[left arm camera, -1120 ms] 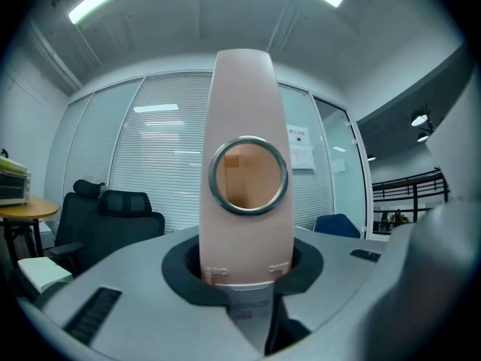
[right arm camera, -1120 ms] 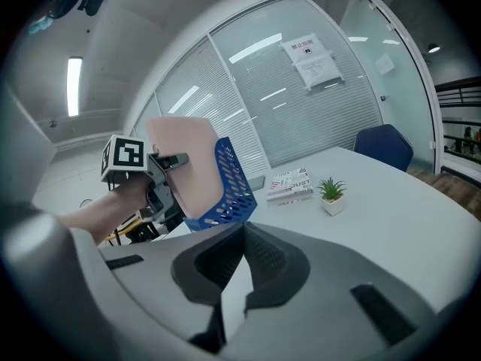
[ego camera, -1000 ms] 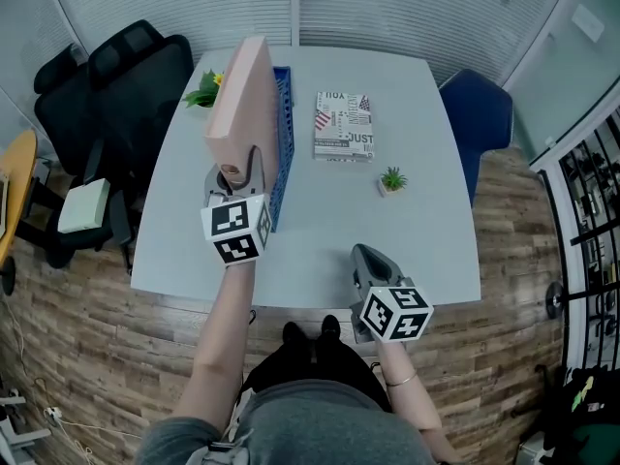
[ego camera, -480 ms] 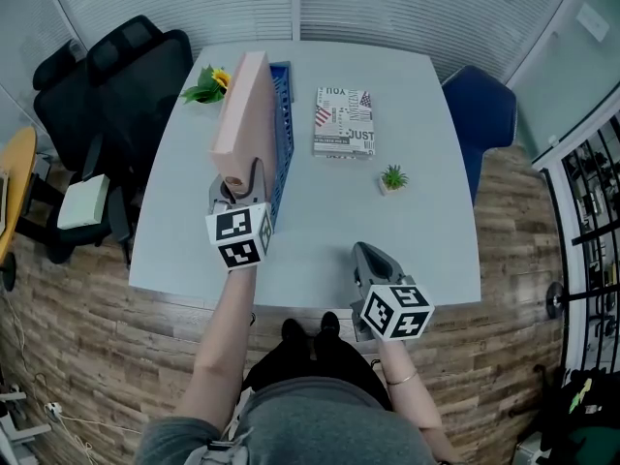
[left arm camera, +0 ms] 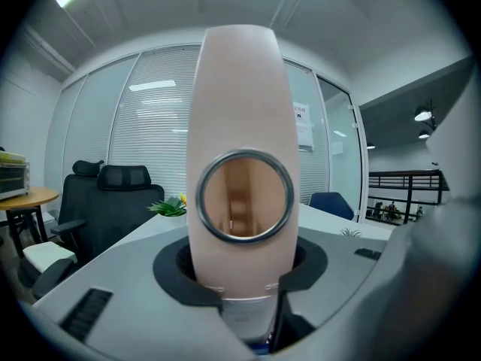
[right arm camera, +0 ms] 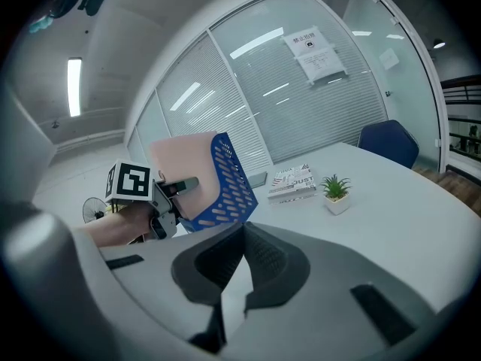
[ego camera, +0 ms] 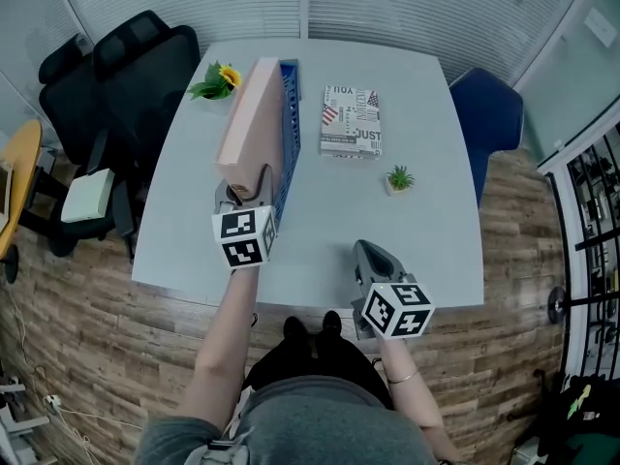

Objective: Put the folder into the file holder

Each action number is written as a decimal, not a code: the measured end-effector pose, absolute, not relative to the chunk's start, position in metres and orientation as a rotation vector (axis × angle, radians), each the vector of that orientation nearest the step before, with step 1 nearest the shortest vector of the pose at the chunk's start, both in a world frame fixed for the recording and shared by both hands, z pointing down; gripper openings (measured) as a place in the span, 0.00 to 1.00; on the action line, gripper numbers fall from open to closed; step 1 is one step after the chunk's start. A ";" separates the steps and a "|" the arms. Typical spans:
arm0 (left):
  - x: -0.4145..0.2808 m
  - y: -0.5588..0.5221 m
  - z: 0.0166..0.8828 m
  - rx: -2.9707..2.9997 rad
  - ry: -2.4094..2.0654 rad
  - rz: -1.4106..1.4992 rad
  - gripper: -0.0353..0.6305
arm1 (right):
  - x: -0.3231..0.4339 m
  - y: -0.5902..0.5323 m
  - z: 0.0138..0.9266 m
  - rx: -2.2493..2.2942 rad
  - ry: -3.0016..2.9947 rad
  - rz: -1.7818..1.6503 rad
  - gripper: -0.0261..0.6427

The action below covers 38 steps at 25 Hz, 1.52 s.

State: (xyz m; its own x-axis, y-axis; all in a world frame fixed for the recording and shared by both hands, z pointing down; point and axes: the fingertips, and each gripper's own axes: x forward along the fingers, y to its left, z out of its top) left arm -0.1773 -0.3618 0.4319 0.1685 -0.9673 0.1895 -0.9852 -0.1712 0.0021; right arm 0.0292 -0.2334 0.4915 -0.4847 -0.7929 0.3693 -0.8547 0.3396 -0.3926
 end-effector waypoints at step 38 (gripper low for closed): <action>-0.198 -0.226 0.475 2.192 -1.829 0.229 0.21 | -0.039 -0.218 0.478 1.246 -2.620 0.694 0.05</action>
State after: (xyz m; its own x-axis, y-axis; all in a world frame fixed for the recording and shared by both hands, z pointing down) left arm -0.1983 -0.2261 0.4751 0.1873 -0.9370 0.2949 -0.9808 -0.1618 0.1090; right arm -0.0391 -0.2184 0.4779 -0.6410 -0.6922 0.3316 -0.7656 0.5459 -0.3405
